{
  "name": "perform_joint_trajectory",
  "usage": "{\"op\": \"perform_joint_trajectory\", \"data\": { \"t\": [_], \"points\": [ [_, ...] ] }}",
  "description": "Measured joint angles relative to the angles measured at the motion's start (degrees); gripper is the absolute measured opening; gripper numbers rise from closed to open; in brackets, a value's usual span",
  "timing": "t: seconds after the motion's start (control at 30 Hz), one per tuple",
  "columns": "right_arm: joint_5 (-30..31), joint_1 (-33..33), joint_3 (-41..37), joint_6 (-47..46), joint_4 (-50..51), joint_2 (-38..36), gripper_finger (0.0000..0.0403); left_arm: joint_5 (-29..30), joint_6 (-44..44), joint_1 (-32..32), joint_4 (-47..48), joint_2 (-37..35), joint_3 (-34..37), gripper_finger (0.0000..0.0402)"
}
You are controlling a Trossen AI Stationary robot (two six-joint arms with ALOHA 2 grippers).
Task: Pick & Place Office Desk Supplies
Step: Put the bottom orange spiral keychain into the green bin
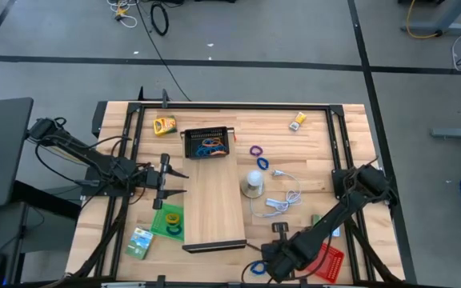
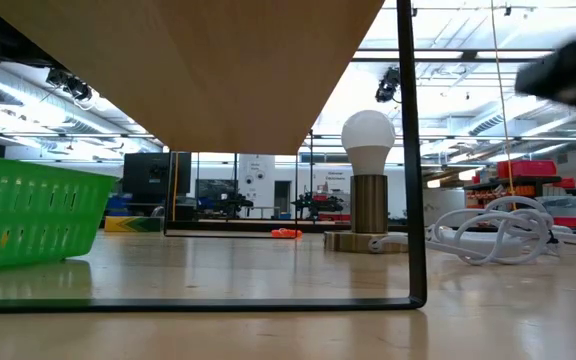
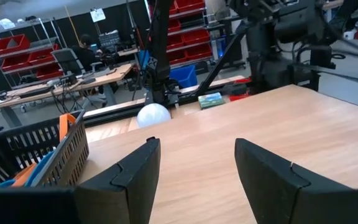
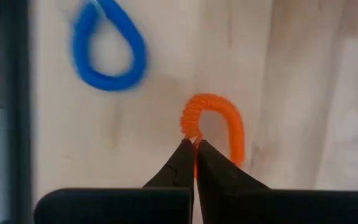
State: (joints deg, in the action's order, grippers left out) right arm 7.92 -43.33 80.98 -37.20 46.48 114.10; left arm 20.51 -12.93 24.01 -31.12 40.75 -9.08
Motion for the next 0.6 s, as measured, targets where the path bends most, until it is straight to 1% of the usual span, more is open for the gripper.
{"op": "perform_joint_trajectory", "data": {
  "t": [0.17,0.27,0.47,0.6],
  "points": [
    [0.0,-0.6,5.2,1.3,0.1,0.0,0.0002,0.0,-0.1,0.0,-0.5,0.0,0.0,0.0213],
    [0.1,-0.8,7.8,2.4,-2.0,-0.1,0.0001,0.0,-0.1,0.0,-0.6,0.0,0.0,0.0213],
    [4.5,-0.9,12.3,7.9,-7.8,-0.1,0.0001,-0.2,0.1,0.0,-1.3,0.0,0.0,0.0213],
    [5.5,-0.6,15.0,11.5,-9.9,-0.2,0.0001,-1.9,0.3,0.0,-2.2,0.0,0.0,0.0213]
  ]
}}
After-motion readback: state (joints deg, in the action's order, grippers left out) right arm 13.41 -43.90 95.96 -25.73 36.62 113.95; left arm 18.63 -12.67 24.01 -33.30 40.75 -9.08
